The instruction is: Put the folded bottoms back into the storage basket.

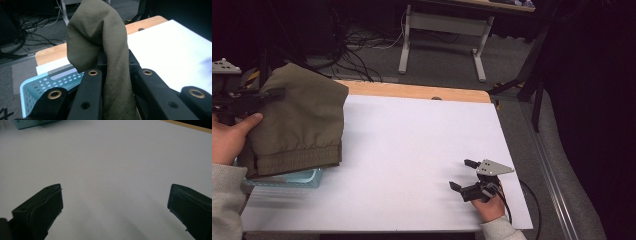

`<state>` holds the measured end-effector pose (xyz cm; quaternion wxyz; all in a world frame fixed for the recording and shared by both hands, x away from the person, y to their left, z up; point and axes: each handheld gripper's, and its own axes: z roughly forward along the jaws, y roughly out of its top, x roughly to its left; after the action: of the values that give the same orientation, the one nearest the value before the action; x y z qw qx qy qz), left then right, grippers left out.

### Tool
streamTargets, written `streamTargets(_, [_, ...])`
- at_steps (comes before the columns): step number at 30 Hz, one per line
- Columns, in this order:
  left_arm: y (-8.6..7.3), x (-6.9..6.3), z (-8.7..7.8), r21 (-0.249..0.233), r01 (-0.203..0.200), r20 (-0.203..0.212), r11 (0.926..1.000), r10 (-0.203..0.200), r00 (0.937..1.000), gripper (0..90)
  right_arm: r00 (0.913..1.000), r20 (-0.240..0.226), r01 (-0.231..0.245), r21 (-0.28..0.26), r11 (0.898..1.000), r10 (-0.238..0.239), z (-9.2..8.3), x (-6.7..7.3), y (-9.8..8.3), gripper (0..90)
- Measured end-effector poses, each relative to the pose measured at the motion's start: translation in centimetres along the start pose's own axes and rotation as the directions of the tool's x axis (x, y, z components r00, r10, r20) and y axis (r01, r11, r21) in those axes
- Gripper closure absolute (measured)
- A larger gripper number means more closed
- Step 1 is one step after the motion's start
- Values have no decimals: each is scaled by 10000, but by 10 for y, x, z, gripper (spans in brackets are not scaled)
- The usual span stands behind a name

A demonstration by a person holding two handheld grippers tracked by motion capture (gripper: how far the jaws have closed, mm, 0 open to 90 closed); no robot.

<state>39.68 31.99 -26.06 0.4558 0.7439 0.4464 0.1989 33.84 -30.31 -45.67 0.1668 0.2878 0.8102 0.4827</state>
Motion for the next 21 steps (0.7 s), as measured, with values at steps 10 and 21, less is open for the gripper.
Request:
streamTargets(10, [-9, 25, 11, 402, 264, -303, 9988, -252, 9992, 802, 10000, 0, -10, -3, 10000, 10, 0, 0, 0, 3])
streamTargets(21, [-23, 49, 22, 961, 372, -717, 9947, -304, 9970, 796, 10000, -3, -5, 10, 10000, 5, 0, 0, 0, 3])
